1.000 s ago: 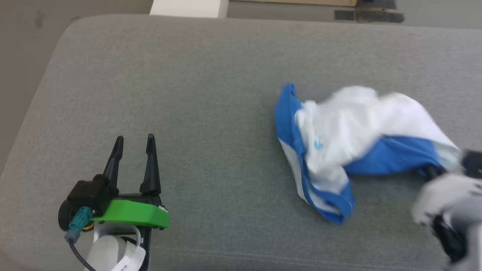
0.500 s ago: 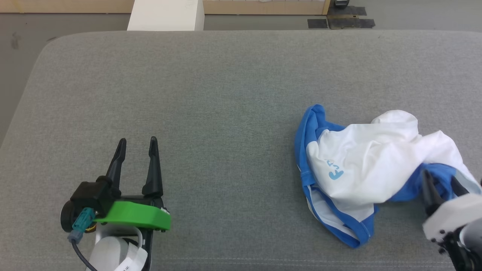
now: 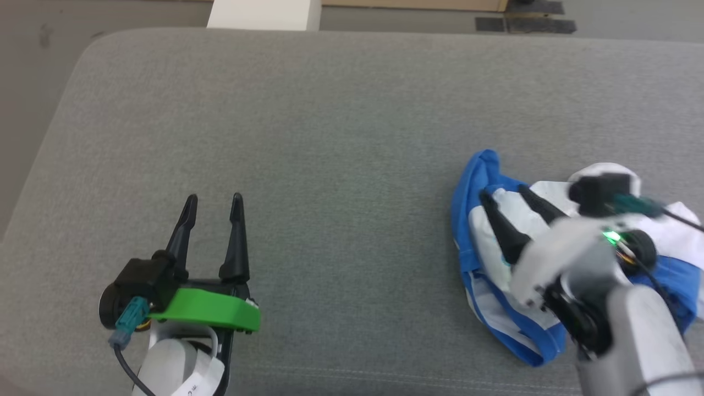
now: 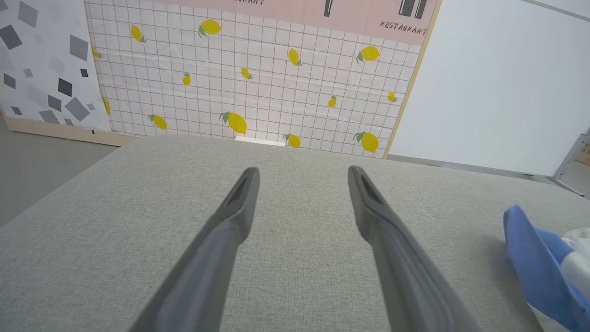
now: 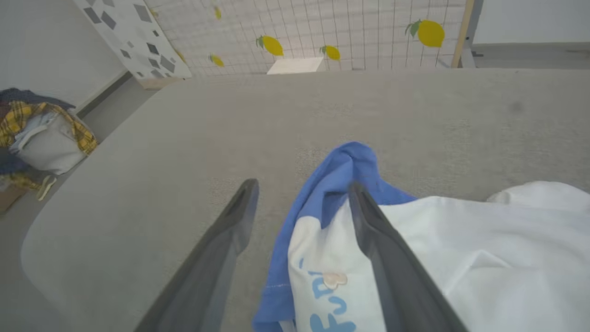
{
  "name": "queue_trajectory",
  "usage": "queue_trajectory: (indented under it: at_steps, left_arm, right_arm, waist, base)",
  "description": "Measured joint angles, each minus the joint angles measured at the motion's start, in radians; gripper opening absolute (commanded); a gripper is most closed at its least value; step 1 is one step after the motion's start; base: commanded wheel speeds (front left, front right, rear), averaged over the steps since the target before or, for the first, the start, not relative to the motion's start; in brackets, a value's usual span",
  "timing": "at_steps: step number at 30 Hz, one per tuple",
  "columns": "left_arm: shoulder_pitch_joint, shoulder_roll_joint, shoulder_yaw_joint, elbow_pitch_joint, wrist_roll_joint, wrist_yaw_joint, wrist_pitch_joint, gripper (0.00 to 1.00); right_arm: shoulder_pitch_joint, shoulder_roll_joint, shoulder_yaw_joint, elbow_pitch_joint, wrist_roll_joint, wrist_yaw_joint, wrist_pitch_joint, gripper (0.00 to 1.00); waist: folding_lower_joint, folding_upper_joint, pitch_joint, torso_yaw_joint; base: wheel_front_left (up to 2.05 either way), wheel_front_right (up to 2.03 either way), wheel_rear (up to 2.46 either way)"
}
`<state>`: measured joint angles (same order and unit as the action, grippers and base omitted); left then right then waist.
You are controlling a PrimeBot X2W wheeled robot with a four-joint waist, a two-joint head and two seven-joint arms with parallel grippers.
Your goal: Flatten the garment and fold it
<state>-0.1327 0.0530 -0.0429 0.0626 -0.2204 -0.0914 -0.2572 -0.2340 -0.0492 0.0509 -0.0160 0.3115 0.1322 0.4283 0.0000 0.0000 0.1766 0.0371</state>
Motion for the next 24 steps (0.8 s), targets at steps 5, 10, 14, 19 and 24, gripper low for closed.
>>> queue_trajectory:
  at_steps: [5, 10, 14, 19, 24]
  left_arm:
    - [-0.030, 0.000, -0.021, -0.001, -0.008, 0.000, 0.000, 1.00]
    - [-0.044, 0.000, -0.045, 0.005, -0.019, 0.005, 0.000, 1.00]
    - [-0.044, 0.000, -0.056, 0.012, -0.025, 0.010, 0.000, 1.00]
    - [-0.044, 0.000, -0.060, 0.023, -0.028, 0.012, 0.000, 1.00]
    - [-0.044, 0.000, -0.062, 0.026, -0.028, 0.013, 0.000, 1.00]
  right_arm:
    - [-0.144, 0.000, 0.019, 0.200, -0.093, 0.000, 0.104, 1.00]
    - [-0.220, -0.002, 0.009, 0.359, -0.167, 0.000, 0.244, 1.00]
    - [-0.275, -0.001, 0.034, 0.406, -0.170, 0.000, 0.227, 0.00]
    - [-0.352, -0.004, 0.143, 0.430, -0.142, 0.000, 0.122, 0.00]
    - [-0.432, -0.004, 0.389, 0.435, -0.078, 0.000, 0.032, 0.00]
  waist:
    - [0.0000, 0.0000, 0.028, 0.037]
    - [0.0000, 0.0000, 0.054, 0.085]
    - [0.0000, 0.0000, 0.068, 0.121]
    - [0.0000, 0.0000, 0.073, 0.156]
    - [0.0000, 0.0000, 0.062, 0.176]
  base:
    - [0.00, 0.00, 0.00]
    - [0.00, 0.00, 0.00]
    - [0.00, 0.00, 0.00]
    - [0.00, 0.00, 0.00]
    - [0.00, 0.00, 0.00]
